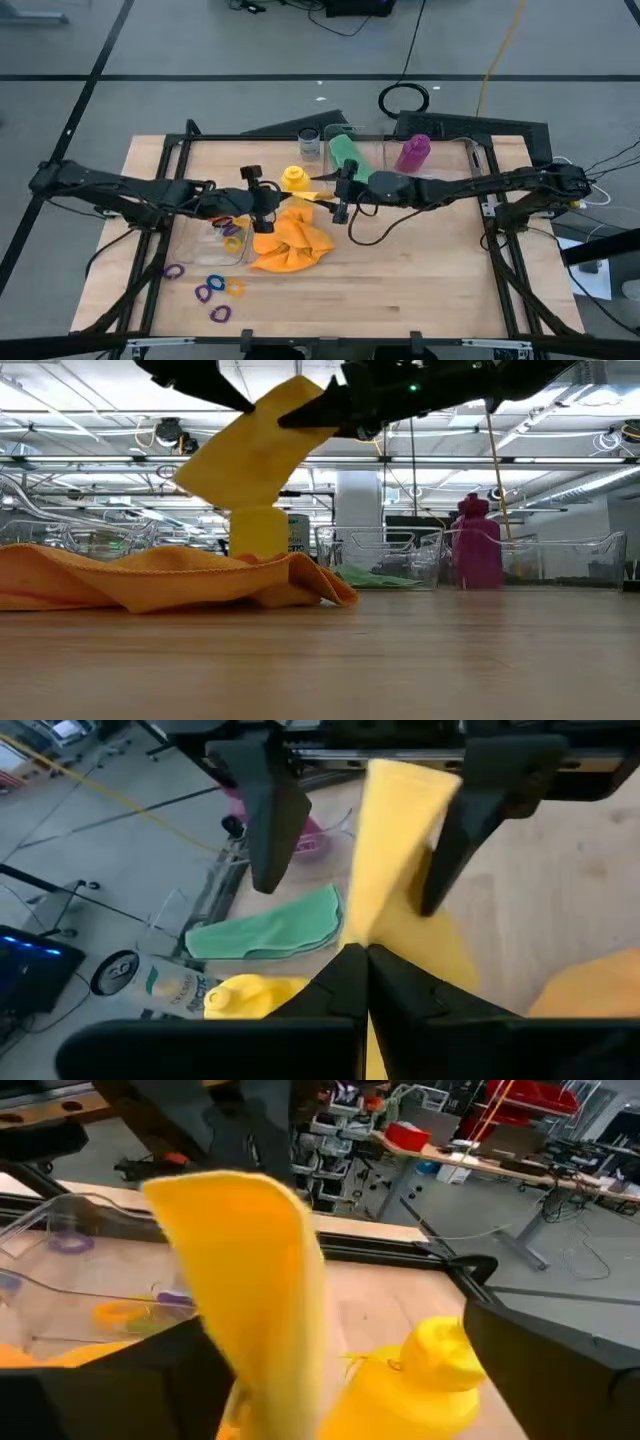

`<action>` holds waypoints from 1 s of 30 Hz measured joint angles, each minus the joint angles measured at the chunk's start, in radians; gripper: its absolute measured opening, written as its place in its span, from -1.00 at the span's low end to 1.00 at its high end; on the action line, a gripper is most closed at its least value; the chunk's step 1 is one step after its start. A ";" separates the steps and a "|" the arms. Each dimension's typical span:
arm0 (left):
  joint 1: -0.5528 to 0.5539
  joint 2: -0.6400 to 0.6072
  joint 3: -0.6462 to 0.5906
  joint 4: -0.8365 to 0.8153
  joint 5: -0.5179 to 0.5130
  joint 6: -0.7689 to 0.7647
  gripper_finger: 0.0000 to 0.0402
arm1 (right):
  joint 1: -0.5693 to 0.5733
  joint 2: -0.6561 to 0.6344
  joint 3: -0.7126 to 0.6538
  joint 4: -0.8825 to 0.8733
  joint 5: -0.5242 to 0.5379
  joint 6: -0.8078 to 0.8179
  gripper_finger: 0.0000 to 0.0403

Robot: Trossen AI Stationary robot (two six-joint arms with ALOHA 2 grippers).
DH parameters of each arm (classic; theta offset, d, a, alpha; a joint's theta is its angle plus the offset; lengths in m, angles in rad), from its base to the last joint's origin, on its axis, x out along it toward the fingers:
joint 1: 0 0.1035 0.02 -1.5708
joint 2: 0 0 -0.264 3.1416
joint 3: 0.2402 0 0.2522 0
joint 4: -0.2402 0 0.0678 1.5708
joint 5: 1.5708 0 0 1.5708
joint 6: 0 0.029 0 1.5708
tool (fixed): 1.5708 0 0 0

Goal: Pick & Place Sports Items
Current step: Put the yellow towel into the top left transparent bin

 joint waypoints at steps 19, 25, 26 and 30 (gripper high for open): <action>0.004 0.000 0.000 -0.026 -0.012 -0.022 -1.00 | 0.002 -0.001 0.000 0.037 -0.007 0.026 -0.67; 0.004 0.000 0.000 -0.021 -0.100 -0.027 -0.99 | 0.014 -0.017 -0.001 0.023 -0.008 0.016 -0.99; 0.005 0.000 0.000 -0.017 -0.103 -0.027 -0.98 | 0.017 -0.018 -0.001 0.024 -0.008 0.011 -0.99; 0.017 0.000 0.000 0.014 -0.100 -0.046 -0.88 | 0.028 -0.038 -0.002 0.009 -0.008 -0.005 -0.97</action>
